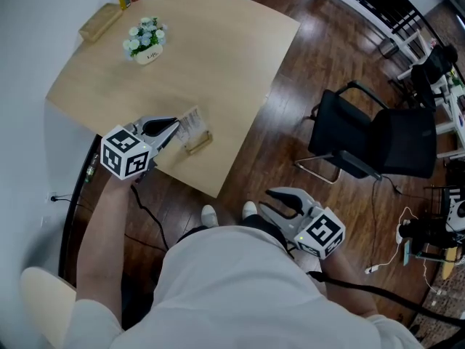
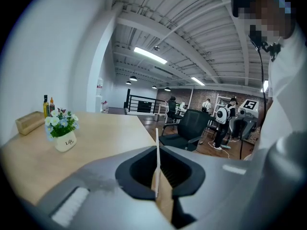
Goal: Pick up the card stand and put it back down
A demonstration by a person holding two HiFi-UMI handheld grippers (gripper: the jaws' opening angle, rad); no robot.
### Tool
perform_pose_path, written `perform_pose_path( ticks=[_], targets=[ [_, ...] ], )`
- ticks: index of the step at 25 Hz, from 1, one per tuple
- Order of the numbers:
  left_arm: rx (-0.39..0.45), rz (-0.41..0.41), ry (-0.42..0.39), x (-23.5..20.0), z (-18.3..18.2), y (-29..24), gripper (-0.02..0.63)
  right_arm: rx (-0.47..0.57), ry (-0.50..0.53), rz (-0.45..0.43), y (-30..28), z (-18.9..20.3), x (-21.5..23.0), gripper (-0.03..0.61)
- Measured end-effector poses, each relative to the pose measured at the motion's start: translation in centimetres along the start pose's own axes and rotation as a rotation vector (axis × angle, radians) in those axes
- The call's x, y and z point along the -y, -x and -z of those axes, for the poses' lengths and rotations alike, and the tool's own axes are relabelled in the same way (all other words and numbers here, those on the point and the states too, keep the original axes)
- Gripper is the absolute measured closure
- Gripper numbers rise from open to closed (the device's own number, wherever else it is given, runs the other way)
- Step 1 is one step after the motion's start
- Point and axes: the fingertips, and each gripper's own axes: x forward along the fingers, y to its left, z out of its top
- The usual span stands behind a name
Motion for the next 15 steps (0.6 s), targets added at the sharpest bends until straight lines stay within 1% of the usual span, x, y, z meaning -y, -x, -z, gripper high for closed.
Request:
perform_pose_path(
  ticks=[5,8,11,15],
  targets=[
    [0.056,-0.035,-0.021,0.9,-2.1,3.0,0.597,-0.009,-0.003,-0.009,0.6,0.0,-0.5,0.460],
    [0.092,-0.078,-0.031,1.6,-2.7,5.3,0.597,-0.017,-0.004,-0.018,0.9,0.5,-0.5,0.460],
    [0.125,-0.158,-0.029,2.1,-2.7,7.7,0.597,-0.028,0.005,-0.041,0.9,1.4,-0.6,0.460],
    [0.165,-0.289,0.000,4.2,-1.7,11.3,0.597,-0.038,0.038,-0.105,1.3,2.0,-1.0,0.460]
  ],
)
